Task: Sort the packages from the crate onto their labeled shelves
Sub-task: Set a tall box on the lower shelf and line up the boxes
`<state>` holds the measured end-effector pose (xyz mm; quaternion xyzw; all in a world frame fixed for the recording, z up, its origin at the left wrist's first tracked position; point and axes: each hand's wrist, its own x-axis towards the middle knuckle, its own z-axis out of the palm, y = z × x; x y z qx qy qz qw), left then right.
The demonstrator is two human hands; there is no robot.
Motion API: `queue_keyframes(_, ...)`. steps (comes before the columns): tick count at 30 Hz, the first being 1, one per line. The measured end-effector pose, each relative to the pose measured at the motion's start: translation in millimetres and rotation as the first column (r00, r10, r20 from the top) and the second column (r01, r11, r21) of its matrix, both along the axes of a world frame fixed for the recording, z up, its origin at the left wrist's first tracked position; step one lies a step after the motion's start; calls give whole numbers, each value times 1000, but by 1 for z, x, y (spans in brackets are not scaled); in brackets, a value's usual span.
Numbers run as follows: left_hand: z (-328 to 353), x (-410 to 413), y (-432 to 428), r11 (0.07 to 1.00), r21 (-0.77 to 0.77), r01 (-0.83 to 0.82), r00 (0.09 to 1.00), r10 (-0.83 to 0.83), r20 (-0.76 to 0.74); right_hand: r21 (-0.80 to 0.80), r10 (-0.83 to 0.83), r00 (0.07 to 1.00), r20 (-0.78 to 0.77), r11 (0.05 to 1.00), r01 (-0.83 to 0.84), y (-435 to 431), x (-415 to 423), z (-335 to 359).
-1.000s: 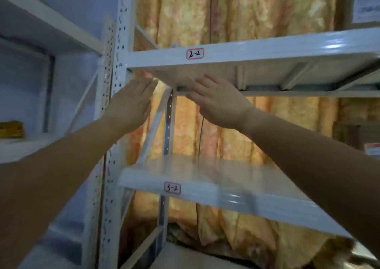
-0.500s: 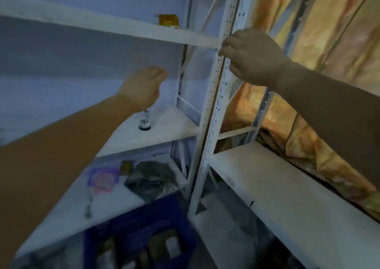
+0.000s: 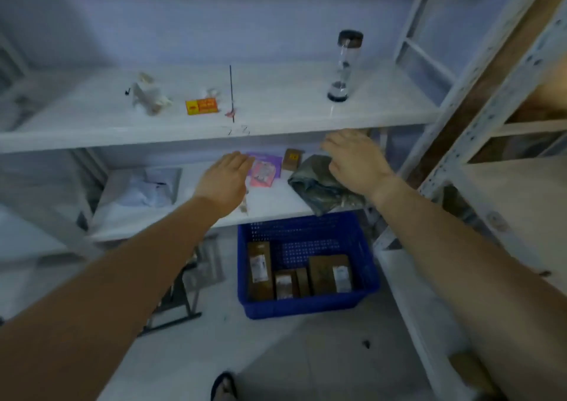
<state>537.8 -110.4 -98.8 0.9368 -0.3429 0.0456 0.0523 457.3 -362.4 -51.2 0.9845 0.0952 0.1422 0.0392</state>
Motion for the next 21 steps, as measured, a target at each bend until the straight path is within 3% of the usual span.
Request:
queue_keyframes(6, -168, 0, 30, 979, 200, -28, 972, 74, -222, 113, 0, 970, -244, 993, 29, 42, 26, -178)
queue_keyframes(9, -261, -4, 33, 959, 281, 30, 952, 58, -301, 84, -43, 904, -425, 993, 87, 51, 25, -274)
queue_keyframes(16, -462, -6, 19, 971, 240, 24, 899, 84, -429, 139, -80, 796, -600, 969, 203, 52, 28, -478)
queue_keyframes(21, -573, 0, -1, 970, 160, -184, 777, 243, -581, 129, -98, 766, -635, 965, 230, 57, 29, -603)
